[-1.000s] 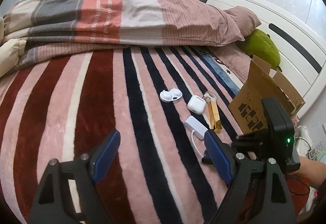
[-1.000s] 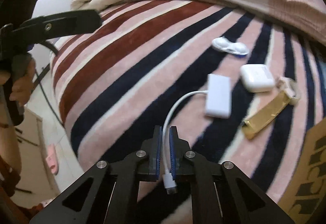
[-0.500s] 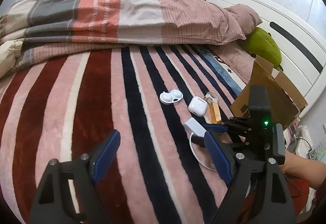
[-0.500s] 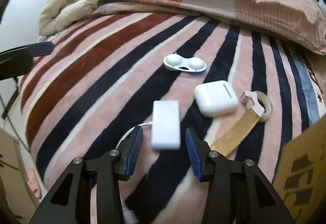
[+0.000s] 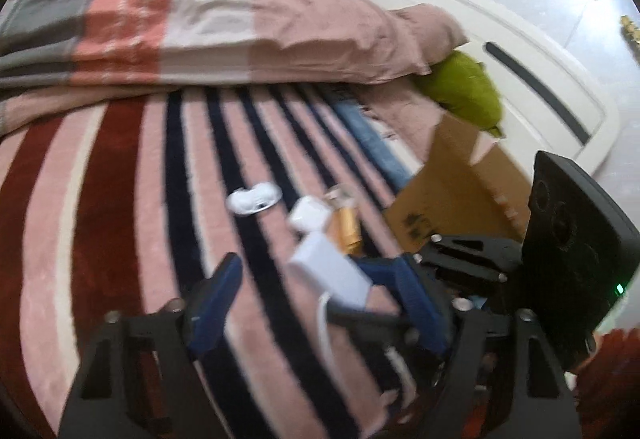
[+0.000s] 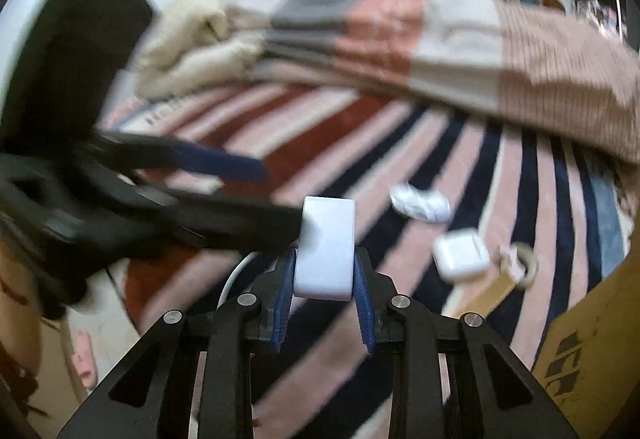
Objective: Organize rigid objects
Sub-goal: 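Carry the white adapter into the cardboard box and release it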
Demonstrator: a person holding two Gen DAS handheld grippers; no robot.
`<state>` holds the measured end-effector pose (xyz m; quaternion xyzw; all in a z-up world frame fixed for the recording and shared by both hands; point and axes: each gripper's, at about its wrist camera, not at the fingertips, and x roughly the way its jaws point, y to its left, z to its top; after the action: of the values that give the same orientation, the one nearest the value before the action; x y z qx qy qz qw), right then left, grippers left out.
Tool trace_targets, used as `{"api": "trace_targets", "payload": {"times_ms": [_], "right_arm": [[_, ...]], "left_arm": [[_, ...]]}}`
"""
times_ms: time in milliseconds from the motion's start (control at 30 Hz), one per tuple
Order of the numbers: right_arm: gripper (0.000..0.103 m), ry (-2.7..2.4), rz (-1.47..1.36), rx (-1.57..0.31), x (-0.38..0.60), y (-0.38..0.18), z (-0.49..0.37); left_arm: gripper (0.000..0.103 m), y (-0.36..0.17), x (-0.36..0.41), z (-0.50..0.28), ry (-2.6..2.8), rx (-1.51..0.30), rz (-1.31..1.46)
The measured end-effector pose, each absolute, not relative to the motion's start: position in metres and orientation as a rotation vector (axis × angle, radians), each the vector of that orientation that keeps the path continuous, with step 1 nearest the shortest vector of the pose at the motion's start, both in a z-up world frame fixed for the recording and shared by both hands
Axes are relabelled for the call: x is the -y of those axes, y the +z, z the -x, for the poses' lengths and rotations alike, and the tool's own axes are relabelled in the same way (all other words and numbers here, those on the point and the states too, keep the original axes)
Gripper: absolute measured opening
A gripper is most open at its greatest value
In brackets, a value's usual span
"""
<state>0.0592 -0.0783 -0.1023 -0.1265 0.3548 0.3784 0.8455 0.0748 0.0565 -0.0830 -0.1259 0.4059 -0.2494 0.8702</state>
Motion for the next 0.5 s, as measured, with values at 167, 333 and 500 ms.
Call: {"api": "trace_targets", "payload": {"times_ms": [167, 333, 500], "right_arm": [[0.024, 0.791, 0.273, -0.665, 0.077, -0.066, -0.043], [0.024, 0.75, 0.231, -0.606, 0.102, -0.03, -0.045], [0.024, 0.657, 0.216, -0.57, 0.146, -0.001, -0.052]], "left_arm": [[0.029, -0.05, -0.045, -0.08, -0.567, -0.819, 0.274], [0.028, -0.017, -0.015, -0.089, -0.631, -0.775, 0.236], [0.028, 0.01, 0.046, -0.113, -0.714, -0.768, 0.172]]}}
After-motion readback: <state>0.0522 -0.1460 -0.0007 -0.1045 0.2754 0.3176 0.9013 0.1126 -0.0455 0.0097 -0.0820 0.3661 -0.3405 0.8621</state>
